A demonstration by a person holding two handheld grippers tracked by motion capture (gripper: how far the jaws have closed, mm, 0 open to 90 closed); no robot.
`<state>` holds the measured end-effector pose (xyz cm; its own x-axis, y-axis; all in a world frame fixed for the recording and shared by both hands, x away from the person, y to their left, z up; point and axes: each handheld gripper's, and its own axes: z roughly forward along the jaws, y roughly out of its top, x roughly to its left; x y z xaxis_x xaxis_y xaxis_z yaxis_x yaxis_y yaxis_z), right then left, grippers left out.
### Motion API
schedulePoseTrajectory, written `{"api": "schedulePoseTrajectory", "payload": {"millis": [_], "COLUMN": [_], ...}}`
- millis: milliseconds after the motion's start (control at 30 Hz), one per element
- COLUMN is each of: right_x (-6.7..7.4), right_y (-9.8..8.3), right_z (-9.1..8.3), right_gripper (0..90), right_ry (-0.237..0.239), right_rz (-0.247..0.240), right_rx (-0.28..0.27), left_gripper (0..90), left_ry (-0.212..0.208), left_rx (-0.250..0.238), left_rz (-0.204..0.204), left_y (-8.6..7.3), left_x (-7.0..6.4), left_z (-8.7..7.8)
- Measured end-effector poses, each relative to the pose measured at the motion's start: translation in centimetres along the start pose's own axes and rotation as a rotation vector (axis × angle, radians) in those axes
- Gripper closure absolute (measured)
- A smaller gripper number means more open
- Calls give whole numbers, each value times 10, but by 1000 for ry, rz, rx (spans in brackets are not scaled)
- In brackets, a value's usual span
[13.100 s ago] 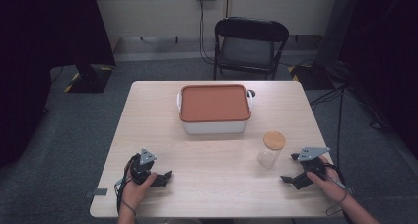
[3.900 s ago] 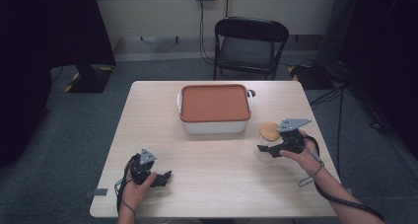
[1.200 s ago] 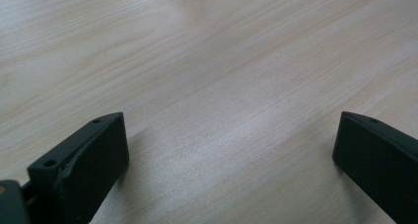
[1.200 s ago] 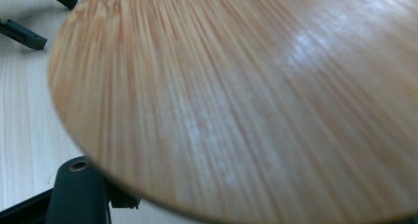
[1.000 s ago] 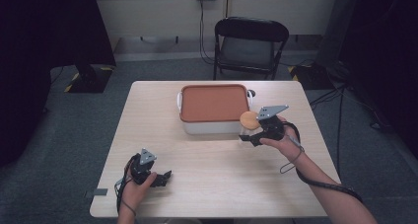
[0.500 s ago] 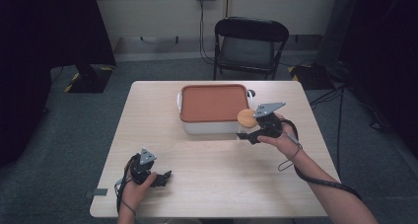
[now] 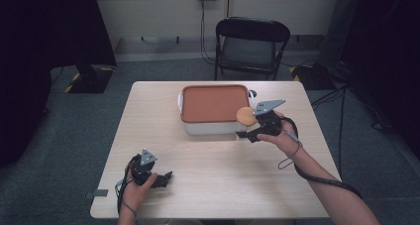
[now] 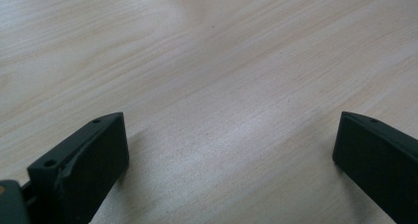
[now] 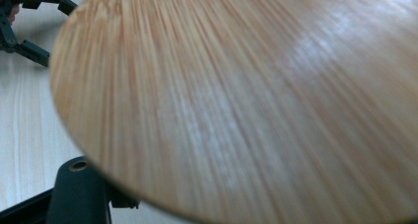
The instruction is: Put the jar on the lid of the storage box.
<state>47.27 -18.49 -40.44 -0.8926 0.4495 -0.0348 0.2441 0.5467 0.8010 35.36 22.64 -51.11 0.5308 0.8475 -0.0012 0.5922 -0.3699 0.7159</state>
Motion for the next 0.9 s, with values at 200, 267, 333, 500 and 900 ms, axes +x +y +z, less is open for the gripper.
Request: {"api": "schedulePoseTrajectory", "payload": {"millis": [200,267,333,500,900], "right_x": [-1,-1,-1,-1,-7], "right_y": [6,9,10,15,25], "right_z": [-1,-1,-1,0,-1], "right_gripper": [259,259,259,259,259], "right_ry": [1,1,3,7,5], "right_rz": [-3,-4,-5,-8,16], "right_rx": [2,0,-2,1,-19], "left_gripper": [1,1,1,1,1], "left_ry": [0,0,0,0,0], "left_rx": [0,0,0,0,0], "left_rz": [0,0,0,0,0], "left_y": [0,0,0,0,0], "left_x": [0,0,0,0,0], "left_z": [0,0,0,0,0]}}
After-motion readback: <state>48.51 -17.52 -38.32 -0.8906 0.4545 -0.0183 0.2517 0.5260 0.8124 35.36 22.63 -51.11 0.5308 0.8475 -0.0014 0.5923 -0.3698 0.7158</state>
